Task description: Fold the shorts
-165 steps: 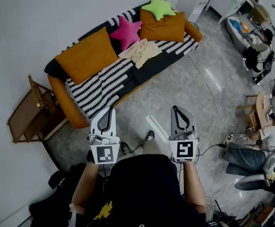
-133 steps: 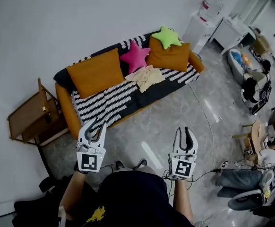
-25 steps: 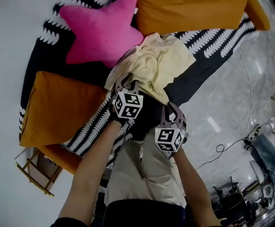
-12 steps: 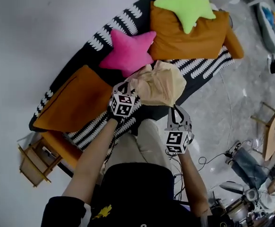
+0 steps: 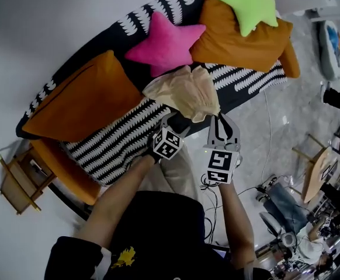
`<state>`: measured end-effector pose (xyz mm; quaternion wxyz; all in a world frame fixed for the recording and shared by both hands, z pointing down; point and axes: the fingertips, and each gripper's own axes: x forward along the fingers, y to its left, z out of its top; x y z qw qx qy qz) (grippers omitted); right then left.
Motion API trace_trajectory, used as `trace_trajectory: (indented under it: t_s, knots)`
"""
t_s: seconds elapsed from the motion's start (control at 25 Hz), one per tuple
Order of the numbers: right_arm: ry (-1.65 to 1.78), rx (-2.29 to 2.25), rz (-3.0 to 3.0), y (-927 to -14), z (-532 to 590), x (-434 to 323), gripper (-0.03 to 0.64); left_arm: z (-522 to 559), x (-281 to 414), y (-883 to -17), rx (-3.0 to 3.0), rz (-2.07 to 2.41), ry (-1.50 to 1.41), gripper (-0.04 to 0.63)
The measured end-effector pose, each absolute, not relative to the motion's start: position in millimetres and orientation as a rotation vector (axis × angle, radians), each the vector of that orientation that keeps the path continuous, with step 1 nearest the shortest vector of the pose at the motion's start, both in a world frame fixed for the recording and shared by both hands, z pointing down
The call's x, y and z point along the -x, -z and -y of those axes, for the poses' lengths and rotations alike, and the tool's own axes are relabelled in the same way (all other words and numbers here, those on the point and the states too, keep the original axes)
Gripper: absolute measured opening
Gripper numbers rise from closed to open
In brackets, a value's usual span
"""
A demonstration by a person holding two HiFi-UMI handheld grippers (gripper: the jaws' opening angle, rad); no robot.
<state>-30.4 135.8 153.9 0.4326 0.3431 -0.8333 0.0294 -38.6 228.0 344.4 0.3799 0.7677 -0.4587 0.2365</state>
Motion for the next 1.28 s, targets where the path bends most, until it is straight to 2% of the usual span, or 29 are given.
trace_trajectory:
  t_s: [0.16, 0.2, 0.24, 0.28, 0.6, 0.8, 1.0, 1.16, 1.28]
  knots:
    - [-0.069, -0.867, 2.094, -147, -148, 58, 0.052, -220, 43, -373, -1.877, 1.283, -0.684, 0.337]
    - [-0.058, -0.869, 2.096, -144, -150, 63, 0.052, -220, 52, -377, -1.846, 1.328, -0.724, 0.293]
    - [-0.039, -0.871, 2.095, -139, -151, 66, 0.052, -220, 64, -377, -1.818, 1.371, -0.756, 0.077]
    - [-0.017, -0.873, 2.093, -134, -151, 67, 0.052, -222, 77, -375, -1.807, 1.393, -0.778, 0.029]
    - [0.117, -0.9, 1.993, -102, -147, 25, 0.052, -237, 195, -256, -2.035, 1.413, -1.049, 0.025]
    - [0.167, -0.821, 1.998, -69, -130, 16, 0.054, -206, 233, -151, -2.189, 1.34, -1.173, 0.025]
    - [0.236, -0.881, 2.064, -2, -100, 4, 0.055, -170, 225, -49, -2.381, 1.371, -1.401, 0.025]
    - [0.145, -0.776, 2.036, -22, -99, -22, 0.055, -163, 205, -67, -2.38, 1.206, -1.642, 0.025]
    - [0.099, -0.714, 1.997, -49, -85, -36, 0.055, -141, 197, -77, -2.368, 1.127, -1.658, 0.025]
